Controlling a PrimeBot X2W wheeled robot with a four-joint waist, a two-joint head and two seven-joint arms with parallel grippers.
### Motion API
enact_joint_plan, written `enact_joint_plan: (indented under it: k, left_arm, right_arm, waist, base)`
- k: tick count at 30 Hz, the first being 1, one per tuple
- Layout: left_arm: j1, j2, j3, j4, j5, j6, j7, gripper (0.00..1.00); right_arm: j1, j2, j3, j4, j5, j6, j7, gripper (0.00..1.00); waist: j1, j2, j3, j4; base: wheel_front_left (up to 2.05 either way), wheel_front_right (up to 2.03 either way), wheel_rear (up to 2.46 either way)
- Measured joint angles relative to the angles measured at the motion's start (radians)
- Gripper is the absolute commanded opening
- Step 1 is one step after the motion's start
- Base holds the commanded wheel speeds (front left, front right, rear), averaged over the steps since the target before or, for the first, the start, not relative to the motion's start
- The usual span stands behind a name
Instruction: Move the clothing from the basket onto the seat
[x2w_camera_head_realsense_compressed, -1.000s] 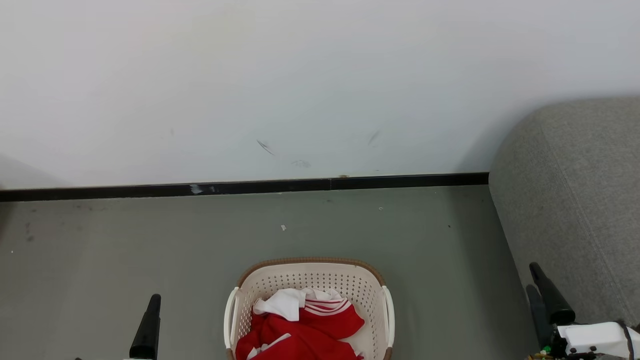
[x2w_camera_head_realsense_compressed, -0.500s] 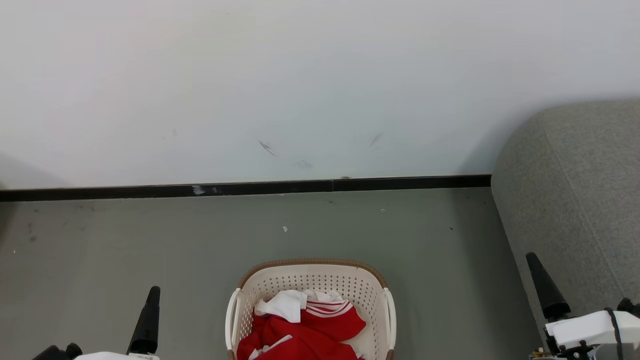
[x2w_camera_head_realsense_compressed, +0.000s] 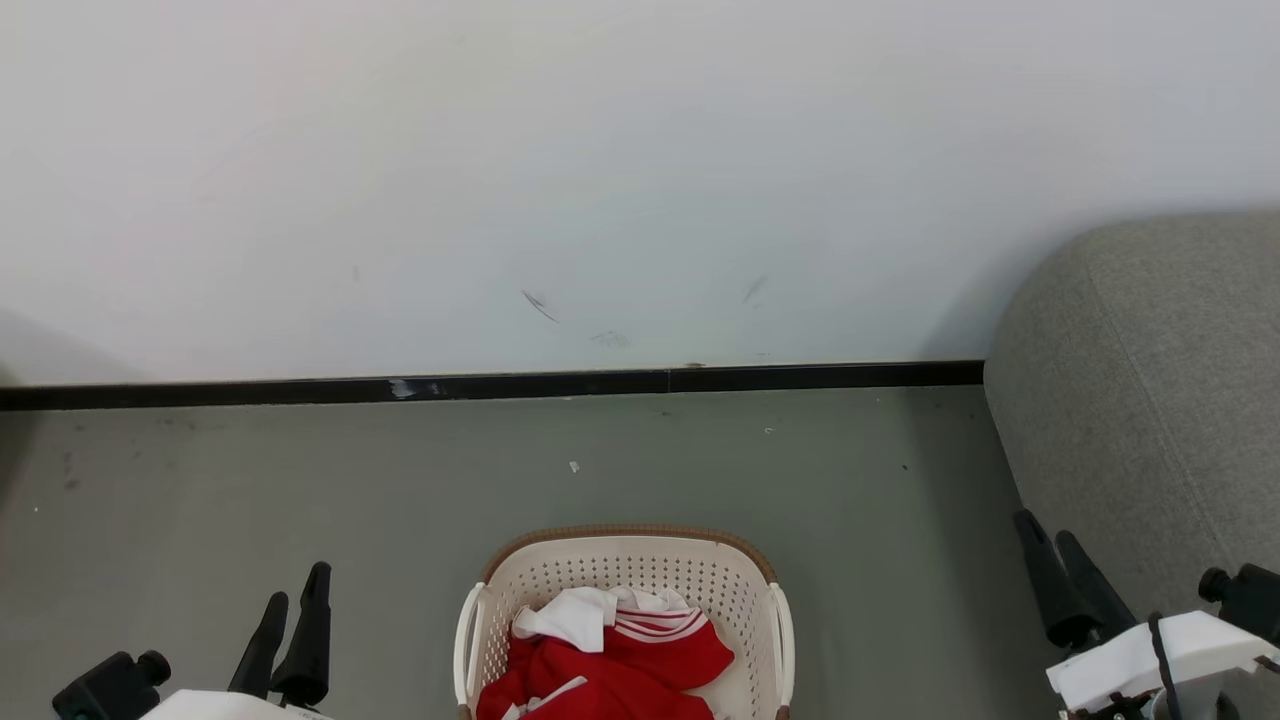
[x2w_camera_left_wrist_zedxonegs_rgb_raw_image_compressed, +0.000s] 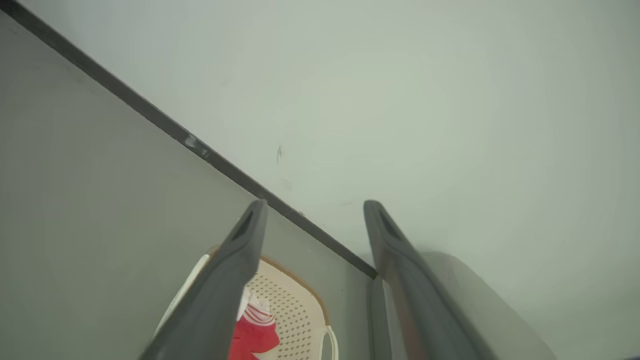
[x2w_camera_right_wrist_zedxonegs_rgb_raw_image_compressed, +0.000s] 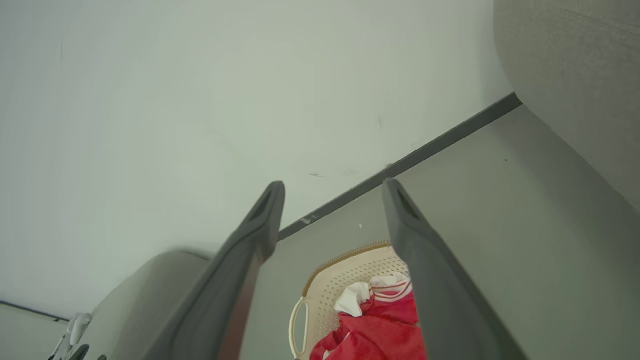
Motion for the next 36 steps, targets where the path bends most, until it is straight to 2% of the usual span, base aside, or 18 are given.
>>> enact_joint_plan:
  k: [10, 15, 36]
  left_arm:
    - [0.001, 0.049, -0.045, -0.02, 0.232, 0.026, -0.033, 1.0]
    - [0.001, 0.049, -0.063, -0.037, 0.326, 0.042, -0.049, 1.0]
    - [0.019, 0.043, -0.095, -0.086, 0.625, 0.069, -0.12, 1.0]
  right_arm:
    - [0.001, -0.007, -0.008, -0.006, -0.209, 0.001, -0.036, 1.0]
    - [0.011, -0.004, -0.012, -0.007, -0.296, 0.001, -0.057, 1.0]
    - [0.037, 0.026, -0.022, -0.006, -0.611, 0.001, -0.128, 1.0]
  waist:
    - [-0.0087, 0.0, 0.007, 0.001]
    - [-0.011, 0.0, 0.009, 0.003]
    - [-0.0125, 0.0, 0.015, 0.012]
  base:
    - [0.0, 0.0, 0.0]
    - [0.0, 0.0, 0.0]
    - [0.0, 0.0, 0.0]
